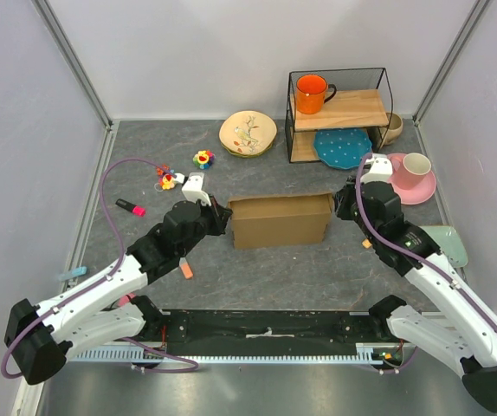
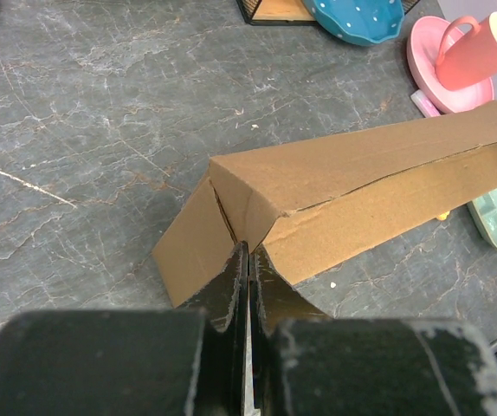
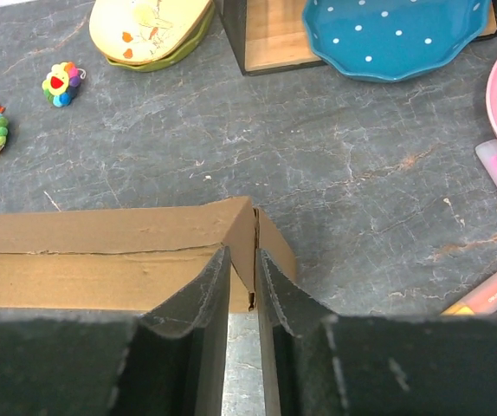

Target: Fold the paper box

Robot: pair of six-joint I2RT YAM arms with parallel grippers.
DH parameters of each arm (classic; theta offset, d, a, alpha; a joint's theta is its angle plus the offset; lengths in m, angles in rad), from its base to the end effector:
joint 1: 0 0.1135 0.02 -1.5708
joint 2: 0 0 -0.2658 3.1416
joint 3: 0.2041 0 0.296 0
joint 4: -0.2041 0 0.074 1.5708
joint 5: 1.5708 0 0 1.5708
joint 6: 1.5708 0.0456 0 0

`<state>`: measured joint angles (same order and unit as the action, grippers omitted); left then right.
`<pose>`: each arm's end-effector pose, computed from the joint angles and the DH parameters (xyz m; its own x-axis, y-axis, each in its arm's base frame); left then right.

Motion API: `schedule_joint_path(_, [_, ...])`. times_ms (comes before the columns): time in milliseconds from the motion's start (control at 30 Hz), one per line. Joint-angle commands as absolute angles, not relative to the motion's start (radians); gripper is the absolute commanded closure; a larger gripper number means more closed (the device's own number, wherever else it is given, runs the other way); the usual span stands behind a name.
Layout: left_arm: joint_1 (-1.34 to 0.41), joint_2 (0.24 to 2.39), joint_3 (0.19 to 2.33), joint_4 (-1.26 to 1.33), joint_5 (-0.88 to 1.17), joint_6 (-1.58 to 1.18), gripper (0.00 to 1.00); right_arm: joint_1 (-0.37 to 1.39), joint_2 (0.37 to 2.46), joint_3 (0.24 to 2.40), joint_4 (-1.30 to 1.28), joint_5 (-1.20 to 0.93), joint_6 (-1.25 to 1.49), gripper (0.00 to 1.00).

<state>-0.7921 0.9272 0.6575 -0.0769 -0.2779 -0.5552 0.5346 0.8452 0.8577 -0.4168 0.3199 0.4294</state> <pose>0.1962 -0.1811 0.2667 -0.4680 -0.2473 -0.8484 0.3019 0.8575 -0.4166 0.2143 0.1102 0.3298 -0.4055 0.2192 -0.8874 -0.0726 0.9600 0.2703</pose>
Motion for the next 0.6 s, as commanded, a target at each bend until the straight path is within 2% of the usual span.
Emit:
schedule_joint_path(0, [-0.796, 0.95, 0.672, -0.161, -0.262, -0.523, 0.98, 0.535, 0.848, 0.841, -0.371, 0.325, 0.419, 0.75])
schedule_joint_path(167, [-0.798, 0.951, 0.673, -0.161, -0.267, -0.517, 0.98, 0.537, 0.83, 0.841, -0.371, 0.33, 0.42, 0.69])
schedule_joint_path(567, [-0.798, 0.957, 0.675, -0.16, -0.265, -0.512, 0.98, 0.535, 0.836, 0.821, -0.377, 0.302, 0.419, 0.71])
